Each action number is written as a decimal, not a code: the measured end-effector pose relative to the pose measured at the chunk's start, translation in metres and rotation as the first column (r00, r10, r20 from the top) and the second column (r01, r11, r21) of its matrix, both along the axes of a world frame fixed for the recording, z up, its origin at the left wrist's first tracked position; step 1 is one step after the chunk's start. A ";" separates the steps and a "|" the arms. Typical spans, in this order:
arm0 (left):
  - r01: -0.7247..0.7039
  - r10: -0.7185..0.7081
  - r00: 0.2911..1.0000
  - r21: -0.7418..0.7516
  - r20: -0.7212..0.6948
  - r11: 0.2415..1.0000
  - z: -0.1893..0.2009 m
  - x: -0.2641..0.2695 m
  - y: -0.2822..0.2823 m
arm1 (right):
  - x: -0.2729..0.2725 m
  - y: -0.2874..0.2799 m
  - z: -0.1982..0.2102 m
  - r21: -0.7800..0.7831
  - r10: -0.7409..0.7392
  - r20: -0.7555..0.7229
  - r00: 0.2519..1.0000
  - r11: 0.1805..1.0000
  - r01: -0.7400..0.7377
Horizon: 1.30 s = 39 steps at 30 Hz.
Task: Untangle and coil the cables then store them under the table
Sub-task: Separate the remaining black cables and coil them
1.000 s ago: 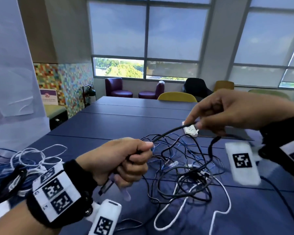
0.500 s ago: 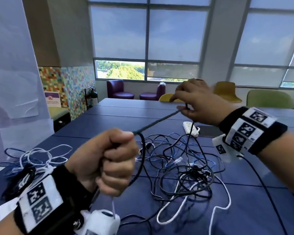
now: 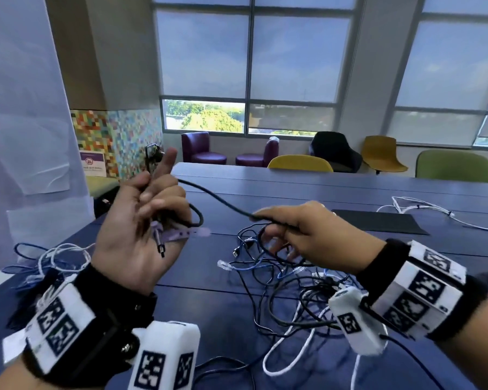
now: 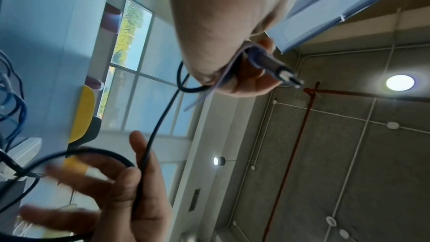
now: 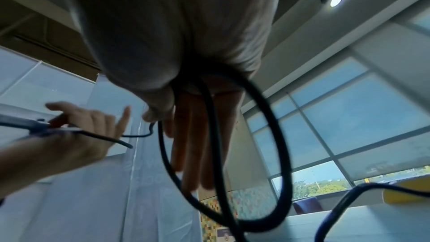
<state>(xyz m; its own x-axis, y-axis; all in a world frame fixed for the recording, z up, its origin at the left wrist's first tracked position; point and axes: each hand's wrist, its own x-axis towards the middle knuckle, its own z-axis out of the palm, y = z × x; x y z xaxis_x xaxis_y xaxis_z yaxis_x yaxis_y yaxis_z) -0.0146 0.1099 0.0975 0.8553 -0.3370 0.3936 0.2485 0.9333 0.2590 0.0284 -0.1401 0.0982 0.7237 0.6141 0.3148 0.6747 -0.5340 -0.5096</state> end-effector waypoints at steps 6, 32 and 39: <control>-0.490 0.523 0.849 0.262 -0.073 0.831 -0.002 0.013 -0.030 | -0.021 0.010 -0.004 0.031 0.110 -0.128 0.986 0.994 -0.107; -0.583 0.499 0.745 0.796 0.442 0.165 -0.038 0.007 -0.067 | -0.011 -0.006 0.019 0.689 -0.081 -0.221 0.972 0.692 0.214; -0.488 0.523 0.821 0.758 0.230 0.433 -0.028 0.003 -0.070 | -0.022 0.004 0.017 0.580 -0.004 -0.275 0.961 0.797 0.169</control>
<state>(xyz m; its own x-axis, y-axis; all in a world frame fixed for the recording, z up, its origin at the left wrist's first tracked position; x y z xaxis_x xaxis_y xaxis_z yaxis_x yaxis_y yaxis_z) -0.0118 0.0396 0.0693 0.9832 0.0123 0.1821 -0.1752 0.3438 0.9226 0.0069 -0.1361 0.1150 0.8680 0.2965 0.3983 0.4476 -0.1199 -0.8862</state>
